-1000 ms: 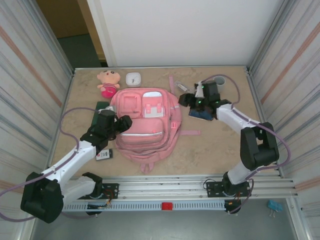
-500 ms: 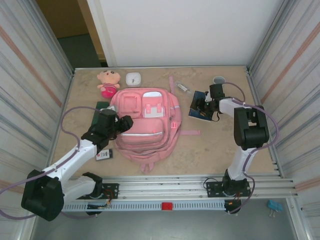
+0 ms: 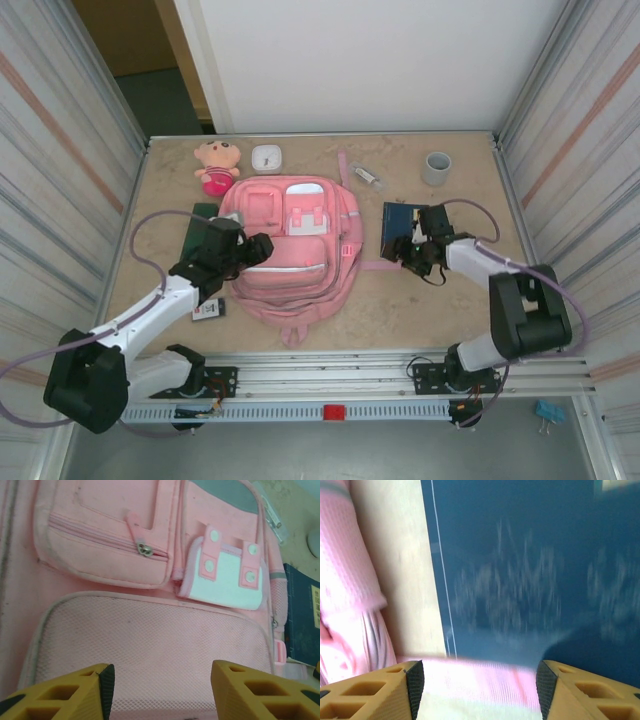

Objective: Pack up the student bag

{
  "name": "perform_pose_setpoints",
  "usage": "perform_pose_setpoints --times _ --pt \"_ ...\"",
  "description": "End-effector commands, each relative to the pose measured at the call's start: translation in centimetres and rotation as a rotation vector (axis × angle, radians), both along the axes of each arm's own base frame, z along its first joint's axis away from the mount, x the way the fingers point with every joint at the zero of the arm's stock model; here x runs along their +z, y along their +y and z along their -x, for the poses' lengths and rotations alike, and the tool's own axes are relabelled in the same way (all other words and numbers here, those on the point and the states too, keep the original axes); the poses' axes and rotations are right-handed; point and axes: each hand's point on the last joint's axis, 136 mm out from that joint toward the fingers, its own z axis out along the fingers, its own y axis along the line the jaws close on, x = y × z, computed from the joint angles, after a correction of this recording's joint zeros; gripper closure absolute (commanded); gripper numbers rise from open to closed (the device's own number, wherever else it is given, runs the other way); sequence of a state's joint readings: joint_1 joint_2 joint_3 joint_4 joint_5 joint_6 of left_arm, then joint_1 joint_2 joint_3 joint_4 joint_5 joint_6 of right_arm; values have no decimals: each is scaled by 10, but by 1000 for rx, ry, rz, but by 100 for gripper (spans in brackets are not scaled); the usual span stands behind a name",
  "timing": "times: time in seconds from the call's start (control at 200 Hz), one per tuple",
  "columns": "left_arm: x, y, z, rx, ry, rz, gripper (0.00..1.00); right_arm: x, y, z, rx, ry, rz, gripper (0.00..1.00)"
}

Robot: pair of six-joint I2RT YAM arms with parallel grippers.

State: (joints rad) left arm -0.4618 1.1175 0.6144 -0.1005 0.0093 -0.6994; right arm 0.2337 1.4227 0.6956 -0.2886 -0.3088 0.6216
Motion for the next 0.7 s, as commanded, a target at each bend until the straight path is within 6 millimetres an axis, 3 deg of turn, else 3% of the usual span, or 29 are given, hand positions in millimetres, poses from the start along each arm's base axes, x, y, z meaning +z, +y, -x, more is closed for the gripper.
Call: perform_pose_setpoints --times 0.0,0.165,0.251,0.341,0.461,0.697 --pt "26 -23 -7 -71 -70 48 46 10 -6 31 -50 28 12 38" --pt "41 -68 -6 -208 -82 119 47 57 -30 39 -67 -82 33 32" --pt "42 -93 -9 -271 -61 151 48 80 -46 30 -56 -112 31 30" --pt "38 -122 -16 -330 -26 182 49 88 -61 14 -24 -104 48 30" --pt "30 -160 -28 -364 18 167 50 78 -77 -17 11 -64 76 33" --pt "9 -242 -51 -493 107 210 51 34 -102 -65 -12 7 60 39"
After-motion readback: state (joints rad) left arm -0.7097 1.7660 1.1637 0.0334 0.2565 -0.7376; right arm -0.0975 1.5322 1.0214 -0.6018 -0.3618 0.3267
